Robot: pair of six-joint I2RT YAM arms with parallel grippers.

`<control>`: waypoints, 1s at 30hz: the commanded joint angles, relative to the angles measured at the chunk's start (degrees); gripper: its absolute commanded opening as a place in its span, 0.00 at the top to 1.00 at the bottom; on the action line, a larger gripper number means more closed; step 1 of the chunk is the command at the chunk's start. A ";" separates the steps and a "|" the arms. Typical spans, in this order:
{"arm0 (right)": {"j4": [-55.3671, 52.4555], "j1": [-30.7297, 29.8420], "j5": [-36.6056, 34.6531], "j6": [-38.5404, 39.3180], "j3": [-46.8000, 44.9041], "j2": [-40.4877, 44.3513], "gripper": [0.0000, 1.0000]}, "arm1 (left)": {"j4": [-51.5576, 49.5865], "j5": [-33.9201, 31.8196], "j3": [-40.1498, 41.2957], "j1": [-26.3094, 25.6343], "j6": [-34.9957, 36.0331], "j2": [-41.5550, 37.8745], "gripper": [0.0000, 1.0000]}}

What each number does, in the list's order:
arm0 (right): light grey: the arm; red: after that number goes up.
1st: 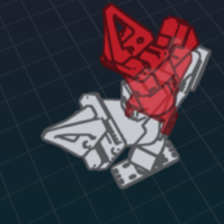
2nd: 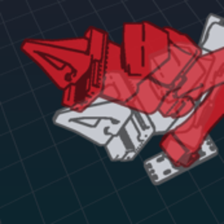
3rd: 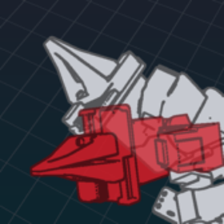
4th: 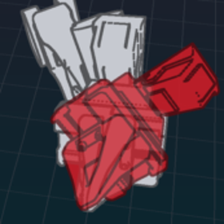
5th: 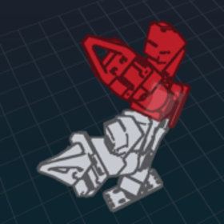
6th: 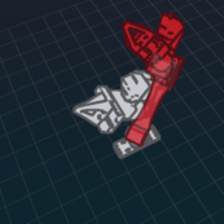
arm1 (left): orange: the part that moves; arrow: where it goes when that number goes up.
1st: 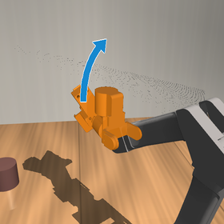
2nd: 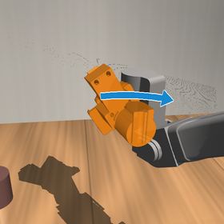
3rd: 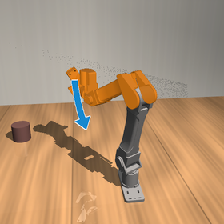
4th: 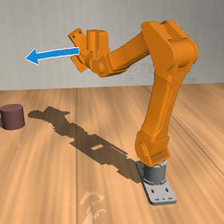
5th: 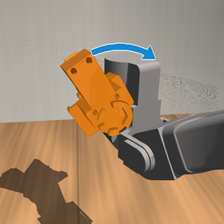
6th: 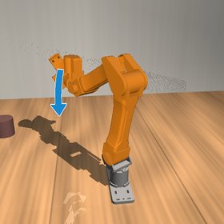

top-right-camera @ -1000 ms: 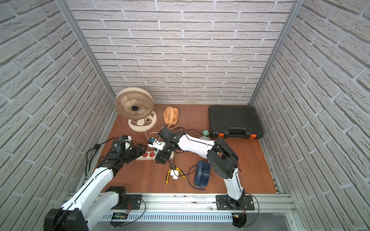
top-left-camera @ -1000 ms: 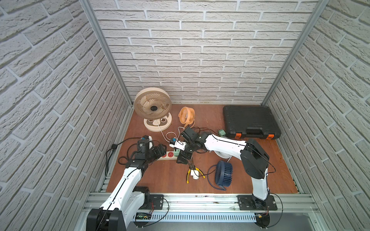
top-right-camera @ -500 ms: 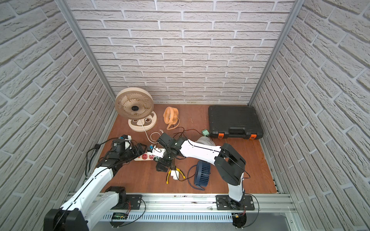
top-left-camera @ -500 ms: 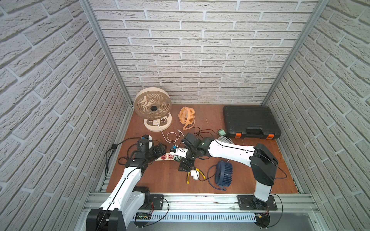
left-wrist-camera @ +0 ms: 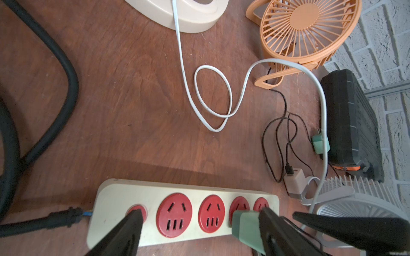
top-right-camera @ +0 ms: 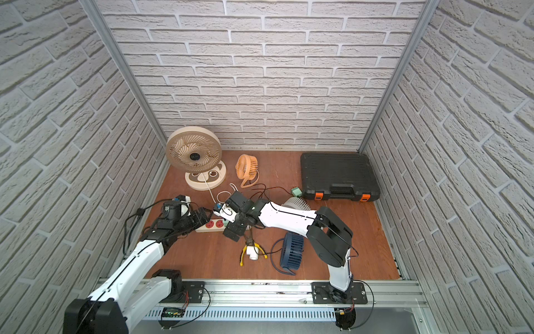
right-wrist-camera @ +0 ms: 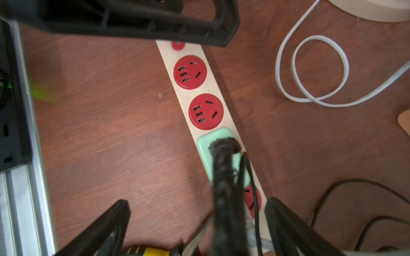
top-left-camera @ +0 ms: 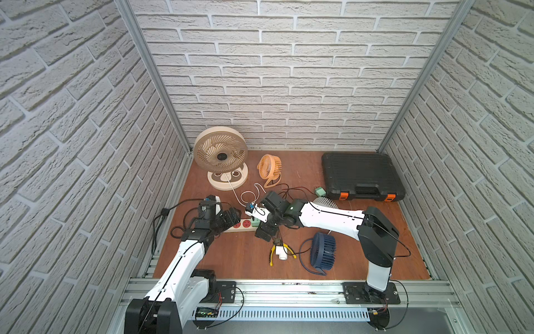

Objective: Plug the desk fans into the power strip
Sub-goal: Insert the plug into the socket.

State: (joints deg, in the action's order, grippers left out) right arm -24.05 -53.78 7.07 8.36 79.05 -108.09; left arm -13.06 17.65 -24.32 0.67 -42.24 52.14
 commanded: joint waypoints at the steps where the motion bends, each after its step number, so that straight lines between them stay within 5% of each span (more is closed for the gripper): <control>1: 3.39 1.22 2.58 0.86 0.66 -0.82 0.06 | 2.17 0.54 -0.66 -0.31 0.22 -0.05 0.14; 6: 0.96 2.45 7.99 3.86 4.40 -4.66 0.39 | 2.20 0.80 -0.26 -0.31 0.30 -0.19 0.14; 24: -2.47 2.84 8.68 8.58 9.56 -8.31 0.47 | 2.43 1.30 0.06 -0.81 0.33 0.33 0.14; 26: -2.93 2.74 8.78 8.96 9.94 -9.07 0.64 | 2.50 1.11 0.05 -1.07 0.27 0.40 0.14; 28: -3.25 2.81 8.44 9.34 10.15 -9.76 0.91 | 2.47 1.05 0.06 -1.47 0.23 0.49 0.14; 30: -3.47 2.80 7.67 10.15 9.80 -10.27 0.97 | 2.43 0.95 0.14 -1.94 0.08 0.47 0.14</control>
State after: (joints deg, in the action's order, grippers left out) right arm -26.81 -50.59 14.83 17.41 88.73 -116.11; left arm -12.80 18.41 -24.32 -0.62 -42.24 52.47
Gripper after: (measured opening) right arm 0.196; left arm 0.860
